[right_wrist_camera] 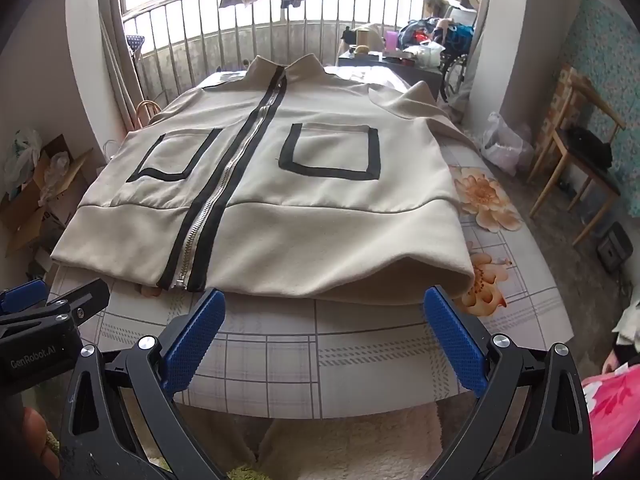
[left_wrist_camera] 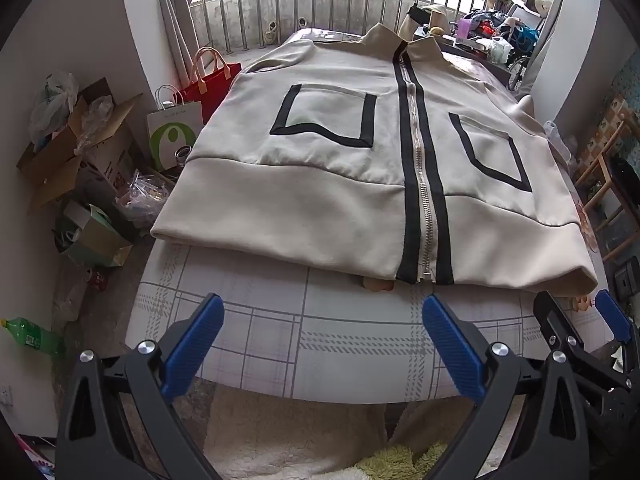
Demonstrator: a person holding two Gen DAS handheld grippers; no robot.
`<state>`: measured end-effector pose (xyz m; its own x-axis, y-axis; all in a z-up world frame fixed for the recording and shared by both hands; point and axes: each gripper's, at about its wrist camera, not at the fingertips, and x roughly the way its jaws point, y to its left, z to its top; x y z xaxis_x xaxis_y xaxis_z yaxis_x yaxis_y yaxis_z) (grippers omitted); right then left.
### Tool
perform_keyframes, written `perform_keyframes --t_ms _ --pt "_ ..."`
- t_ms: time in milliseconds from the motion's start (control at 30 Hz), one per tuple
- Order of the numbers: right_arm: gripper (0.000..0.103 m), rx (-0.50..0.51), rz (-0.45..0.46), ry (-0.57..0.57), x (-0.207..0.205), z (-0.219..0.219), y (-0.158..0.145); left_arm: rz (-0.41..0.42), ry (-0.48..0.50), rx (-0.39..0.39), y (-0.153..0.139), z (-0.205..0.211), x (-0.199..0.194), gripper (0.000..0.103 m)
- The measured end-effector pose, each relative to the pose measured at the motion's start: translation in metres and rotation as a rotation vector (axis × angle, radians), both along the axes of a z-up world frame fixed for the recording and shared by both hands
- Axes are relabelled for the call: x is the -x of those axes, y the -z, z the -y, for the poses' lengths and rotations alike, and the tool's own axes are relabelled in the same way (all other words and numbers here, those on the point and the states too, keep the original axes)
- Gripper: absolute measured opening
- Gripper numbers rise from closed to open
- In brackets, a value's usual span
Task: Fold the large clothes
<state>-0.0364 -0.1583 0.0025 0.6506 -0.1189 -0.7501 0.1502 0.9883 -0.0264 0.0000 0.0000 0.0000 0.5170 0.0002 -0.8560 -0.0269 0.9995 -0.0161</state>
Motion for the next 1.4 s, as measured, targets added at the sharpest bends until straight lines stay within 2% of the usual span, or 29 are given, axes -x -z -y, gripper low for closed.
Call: perform_keyframes --t_ms 1400 --pt "0.095 0.008 0.001 -0.001 -0.0021 -0.002 -0.0029 0.005 0.001 0.006 -0.0003 -0.0002 0.0003 0.098"
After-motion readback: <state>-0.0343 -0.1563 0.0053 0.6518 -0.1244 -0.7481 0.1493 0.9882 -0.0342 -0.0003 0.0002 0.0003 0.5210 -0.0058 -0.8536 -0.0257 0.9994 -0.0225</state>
